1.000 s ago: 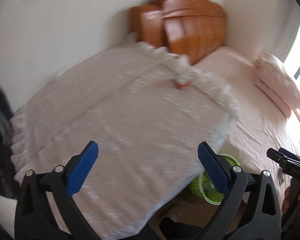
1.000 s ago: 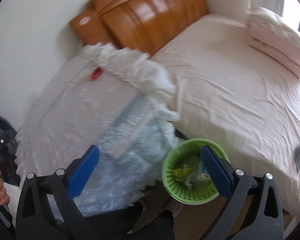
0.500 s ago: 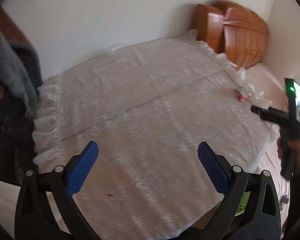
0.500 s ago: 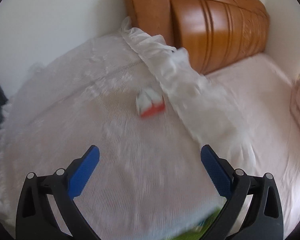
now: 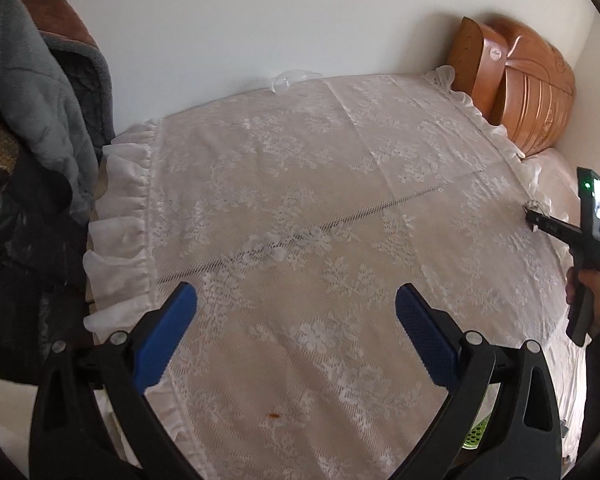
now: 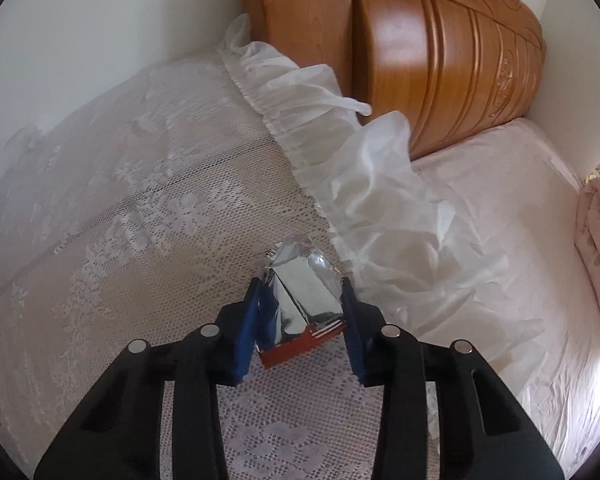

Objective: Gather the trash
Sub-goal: 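Grasp the clear plastic bottle with the left gripper while the right gripper holds the packet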

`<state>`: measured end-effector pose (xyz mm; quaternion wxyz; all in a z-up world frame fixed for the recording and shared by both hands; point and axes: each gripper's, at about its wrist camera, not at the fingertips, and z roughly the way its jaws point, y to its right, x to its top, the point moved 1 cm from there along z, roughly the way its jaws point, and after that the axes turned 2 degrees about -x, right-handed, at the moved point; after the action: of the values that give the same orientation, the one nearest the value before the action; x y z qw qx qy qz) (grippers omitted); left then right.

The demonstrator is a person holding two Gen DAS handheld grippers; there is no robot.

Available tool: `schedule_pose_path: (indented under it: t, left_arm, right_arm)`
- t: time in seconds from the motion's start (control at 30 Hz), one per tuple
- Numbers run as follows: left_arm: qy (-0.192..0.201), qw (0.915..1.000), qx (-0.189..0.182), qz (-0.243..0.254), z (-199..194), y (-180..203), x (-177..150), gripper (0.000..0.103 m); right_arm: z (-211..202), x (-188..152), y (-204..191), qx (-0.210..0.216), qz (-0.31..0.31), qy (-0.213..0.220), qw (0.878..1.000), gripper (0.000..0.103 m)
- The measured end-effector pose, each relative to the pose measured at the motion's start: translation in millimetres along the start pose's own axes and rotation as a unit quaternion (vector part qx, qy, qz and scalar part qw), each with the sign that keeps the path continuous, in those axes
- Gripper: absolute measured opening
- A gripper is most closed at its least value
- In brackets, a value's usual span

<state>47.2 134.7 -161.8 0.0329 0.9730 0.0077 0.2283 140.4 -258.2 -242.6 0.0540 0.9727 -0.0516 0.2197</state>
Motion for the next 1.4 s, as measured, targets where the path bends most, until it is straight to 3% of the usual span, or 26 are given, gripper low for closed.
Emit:
schedule_pose_path:
  t: [0.13, 0.33, 0.53, 0.63, 0.83, 1.0, 1.03, 1.1, 1.27, 1.4]
  left_arm:
    - [0.016, 0.9998, -0.001, 0.009, 13.0, 4.1, 20.6, 0.095]
    - [0.029, 0.9995, 0.008, 0.005, 67.5, 3.2, 83.6, 0.095]
    - [0.021, 0.999, -0.005, -0.039, 124.7, -9.9, 150.1, 0.095]
    - [0.023, 0.9986, 0.009, -0.048, 146.3, -7.4, 178.6, 0.095]
    - [0.029, 0.9937, 0.07, -0.082, 194.9, 1.4, 229.1, 0.095]
    - [-0.009, 0.99, 0.094, -0.104, 232.0, 0.7, 248.4, 0.094]
    - [-0.017, 0.9893, 0.103, -0.102, 238.6, 1.0, 249.8, 0.091]
    - [-0.037, 0.9888, 0.103, -0.102, 251.1, -0.3, 250.4, 0.066]
    - [-0.042, 0.9862, 0.084, -0.137, 253.2, -11.2, 247.0, 0.064]
    - [-0.04, 0.9884, 0.075, -0.126, 233.6, -10.7, 237.7, 0.064]
  right_arm:
    - [-24.7, -3.3, 2.0, 0.004, 0.018, 0.023, 1.0, 0.035]
    - [-83.8, -16.0, -15.4, 0.043, 0.048, 0.061, 0.996, 0.035]
    - [-123.2, -37.2, -41.2, 0.078, 0.078, 0.066, 0.992, 0.035]
    - [-130.9, -42.8, -51.7, 0.084, 0.084, 0.061, 0.991, 0.035]
    - [-139.8, -44.1, -72.9, 0.087, 0.075, 0.055, 0.992, 0.035]
    - [-141.9, -44.5, -87.9, 0.083, 0.055, 0.044, 0.994, 0.035]
    - [-142.9, -45.2, -90.2, 0.081, 0.05, 0.043, 0.994, 0.035]
    - [-143.9, -46.3, -94.2, 0.076, 0.041, 0.042, 0.995, 0.035]
    - [-147.3, -45.9, -97.5, 0.074, 0.038, 0.045, 0.996, 0.035]
    - [-150.3, -44.3, -99.8, 0.076, 0.031, 0.051, 0.995, 0.035]
